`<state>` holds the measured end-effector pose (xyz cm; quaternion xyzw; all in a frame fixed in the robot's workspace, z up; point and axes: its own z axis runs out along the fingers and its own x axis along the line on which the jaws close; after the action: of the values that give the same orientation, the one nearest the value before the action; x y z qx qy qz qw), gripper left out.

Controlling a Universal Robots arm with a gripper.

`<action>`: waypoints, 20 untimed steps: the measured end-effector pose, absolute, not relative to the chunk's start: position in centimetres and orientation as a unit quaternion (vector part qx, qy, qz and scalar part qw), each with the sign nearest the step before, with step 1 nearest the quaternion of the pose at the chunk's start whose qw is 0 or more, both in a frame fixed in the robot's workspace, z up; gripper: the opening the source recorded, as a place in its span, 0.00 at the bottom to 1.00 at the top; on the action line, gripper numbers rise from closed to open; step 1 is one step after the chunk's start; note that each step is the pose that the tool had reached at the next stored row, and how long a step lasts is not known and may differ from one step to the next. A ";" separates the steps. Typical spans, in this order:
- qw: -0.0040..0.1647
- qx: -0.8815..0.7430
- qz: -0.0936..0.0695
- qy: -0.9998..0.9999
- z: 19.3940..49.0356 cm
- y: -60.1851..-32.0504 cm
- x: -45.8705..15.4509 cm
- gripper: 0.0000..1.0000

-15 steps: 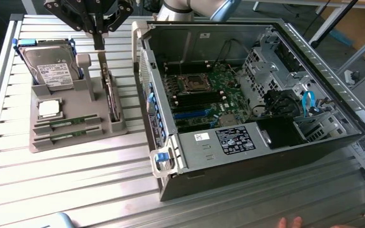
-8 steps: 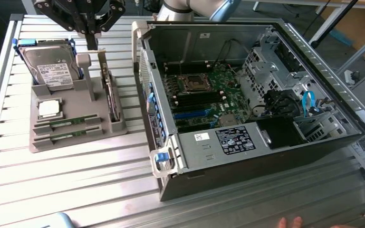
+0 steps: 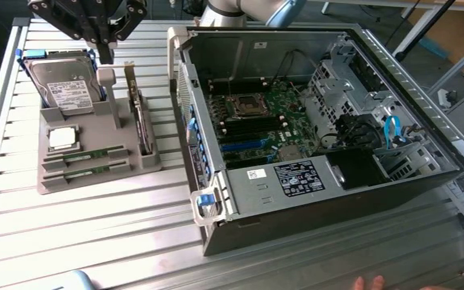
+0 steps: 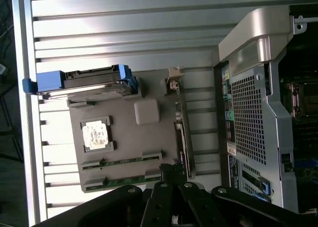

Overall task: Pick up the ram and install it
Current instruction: 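Reach for the ram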

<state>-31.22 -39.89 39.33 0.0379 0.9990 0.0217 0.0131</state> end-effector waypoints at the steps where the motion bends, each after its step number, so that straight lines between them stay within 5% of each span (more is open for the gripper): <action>1: 0.013 0.038 0.022 0.999 39.3 -39.9 -31.4 0.11; 20: 0.013 0.038 0.022 0.999 39.3 -39.9 -34.4 0.11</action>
<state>-34.39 -39.89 39.34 0.0379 0.9990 0.0217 0.0130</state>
